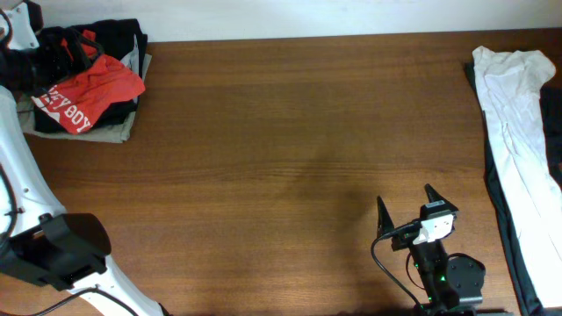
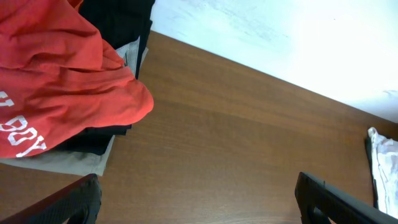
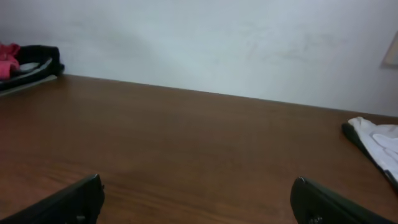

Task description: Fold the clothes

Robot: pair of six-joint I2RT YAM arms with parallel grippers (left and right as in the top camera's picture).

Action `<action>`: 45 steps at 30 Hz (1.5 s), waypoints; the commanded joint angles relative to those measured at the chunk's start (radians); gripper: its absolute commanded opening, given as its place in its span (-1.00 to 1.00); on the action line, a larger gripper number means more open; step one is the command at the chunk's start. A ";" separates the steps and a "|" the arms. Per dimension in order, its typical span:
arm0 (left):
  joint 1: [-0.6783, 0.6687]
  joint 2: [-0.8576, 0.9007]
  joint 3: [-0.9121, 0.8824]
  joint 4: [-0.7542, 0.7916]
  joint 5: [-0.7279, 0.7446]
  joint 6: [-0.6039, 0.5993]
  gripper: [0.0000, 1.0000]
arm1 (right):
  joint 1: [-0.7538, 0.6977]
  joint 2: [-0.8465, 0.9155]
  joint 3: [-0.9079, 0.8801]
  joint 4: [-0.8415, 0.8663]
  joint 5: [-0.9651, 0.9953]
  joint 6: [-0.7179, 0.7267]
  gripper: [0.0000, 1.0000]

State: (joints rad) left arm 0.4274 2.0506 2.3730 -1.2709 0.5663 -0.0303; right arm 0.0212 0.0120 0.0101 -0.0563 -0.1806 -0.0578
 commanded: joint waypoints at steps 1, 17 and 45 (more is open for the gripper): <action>0.000 -0.005 0.001 0.001 0.010 0.001 0.98 | -0.003 -0.009 -0.005 -0.008 0.005 -0.006 0.97; -0.005 -0.002 0.000 0.001 0.010 0.001 0.98 | -0.003 -0.009 -0.005 -0.008 0.006 -0.006 0.97; -0.391 -1.767 -2.095 1.188 -0.208 0.001 0.98 | -0.003 -0.009 -0.005 -0.008 0.006 -0.006 0.97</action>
State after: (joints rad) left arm 0.0330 0.4404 0.4278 -0.2127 0.3862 -0.0303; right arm 0.0204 0.0101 0.0105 -0.0563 -0.1806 -0.0601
